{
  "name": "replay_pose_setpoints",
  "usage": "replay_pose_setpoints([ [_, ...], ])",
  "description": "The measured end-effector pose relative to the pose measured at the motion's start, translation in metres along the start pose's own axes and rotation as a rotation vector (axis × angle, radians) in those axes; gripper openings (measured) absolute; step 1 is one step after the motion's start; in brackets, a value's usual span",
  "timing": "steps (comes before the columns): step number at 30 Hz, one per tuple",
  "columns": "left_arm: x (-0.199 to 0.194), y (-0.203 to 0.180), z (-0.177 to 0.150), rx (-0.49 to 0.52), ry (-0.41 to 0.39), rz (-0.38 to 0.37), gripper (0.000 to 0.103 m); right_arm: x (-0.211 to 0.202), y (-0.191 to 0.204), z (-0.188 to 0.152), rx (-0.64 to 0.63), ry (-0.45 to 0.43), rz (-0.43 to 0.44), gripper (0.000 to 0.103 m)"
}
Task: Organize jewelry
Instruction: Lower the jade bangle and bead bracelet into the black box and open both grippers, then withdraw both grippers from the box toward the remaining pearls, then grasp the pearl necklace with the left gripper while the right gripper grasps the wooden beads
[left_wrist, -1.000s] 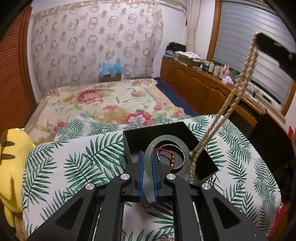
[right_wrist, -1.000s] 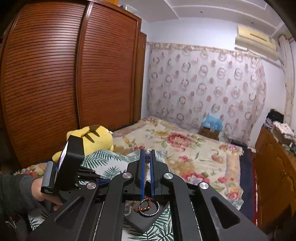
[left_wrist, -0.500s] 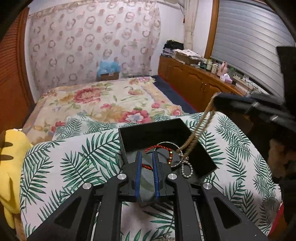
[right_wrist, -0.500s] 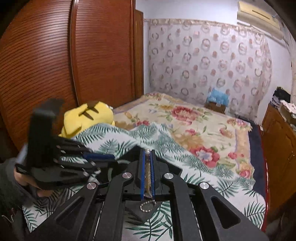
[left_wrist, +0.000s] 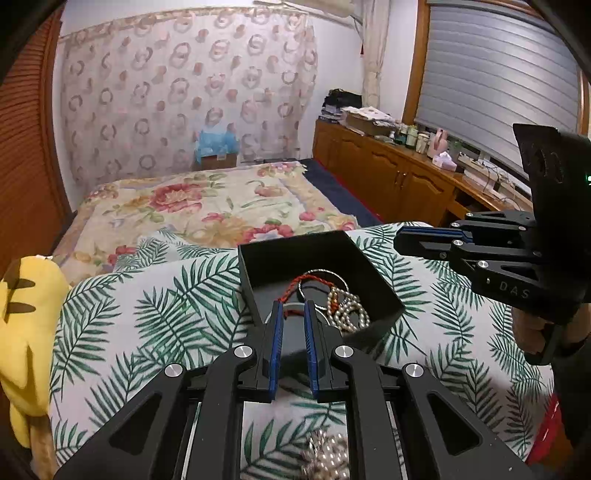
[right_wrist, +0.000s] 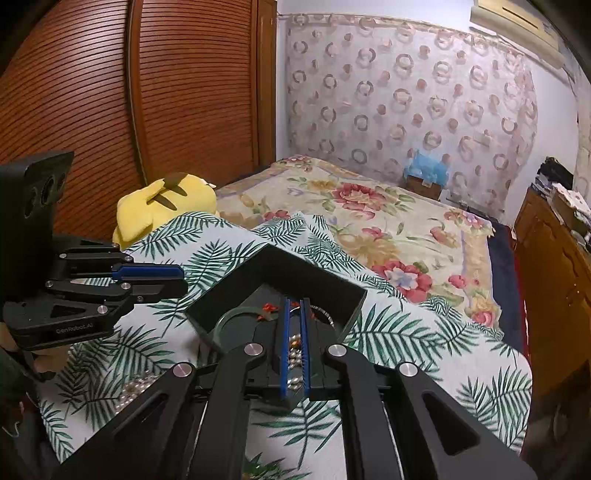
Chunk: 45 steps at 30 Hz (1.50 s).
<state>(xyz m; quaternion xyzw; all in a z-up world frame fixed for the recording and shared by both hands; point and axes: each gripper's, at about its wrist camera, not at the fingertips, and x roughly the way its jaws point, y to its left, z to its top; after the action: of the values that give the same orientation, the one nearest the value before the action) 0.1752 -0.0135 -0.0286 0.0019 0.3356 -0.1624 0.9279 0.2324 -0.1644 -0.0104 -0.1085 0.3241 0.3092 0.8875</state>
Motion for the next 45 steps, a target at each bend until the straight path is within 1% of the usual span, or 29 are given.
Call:
replay_pose_setpoints([
  [9,-0.021,-0.01,-0.03,0.006,0.006,-0.007,0.009,-0.021,0.014,-0.045,0.041,0.03,-0.005,0.007],
  [10,-0.023,-0.011,-0.033,0.005,0.006,-0.01,0.009,-0.023,0.015,-0.052,0.052,0.035,-0.001,0.009],
  [11,-0.026,-0.012,-0.037,0.004,0.007,-0.01,0.009,-0.027,0.015,-0.06,0.068,0.041,0.002,0.013],
  [13,-0.03,-0.013,-0.043,0.001,0.008,-0.011,0.009,-0.031,0.018,-0.07,0.083,0.049,0.004,0.016],
  [17,-0.036,-0.018,-0.059,0.004,0.021,-0.012,0.009,-0.04,0.025,-0.094,0.104,0.076,0.012,0.016],
  [19,-0.039,-0.019,-0.066,0.003,0.026,-0.01,0.009,-0.041,0.029,-0.105,0.123,0.093,0.032,0.016],
  [22,-0.042,-0.019,-0.074,-0.004,0.036,-0.009,0.009,-0.04,0.035,-0.119,0.129,0.118,0.036,0.016],
  [27,-0.044,-0.018,-0.085,-0.004,0.061,-0.009,0.009,-0.03,0.04,-0.132,0.135,0.164,0.043,0.016],
  [31,-0.041,-0.016,-0.094,-0.012,0.088,-0.013,0.009,-0.023,0.042,-0.135,0.121,0.185,0.028,0.017],
  [34,-0.037,-0.016,-0.101,-0.019,0.105,-0.018,0.009,-0.019,0.046,-0.136,0.108,0.193,0.032,0.017],
  [36,-0.035,-0.017,-0.104,-0.022,0.112,-0.024,0.01,-0.016,0.047,-0.139,0.095,0.209,0.015,0.017],
  [41,-0.033,-0.019,-0.106,-0.02,0.125,-0.022,0.015,-0.013,0.047,-0.144,0.092,0.187,0.011,0.018],
  [45,-0.03,-0.02,-0.106,-0.021,0.131,-0.015,0.015,-0.014,0.046,-0.145,0.101,0.184,0.016,0.018],
])
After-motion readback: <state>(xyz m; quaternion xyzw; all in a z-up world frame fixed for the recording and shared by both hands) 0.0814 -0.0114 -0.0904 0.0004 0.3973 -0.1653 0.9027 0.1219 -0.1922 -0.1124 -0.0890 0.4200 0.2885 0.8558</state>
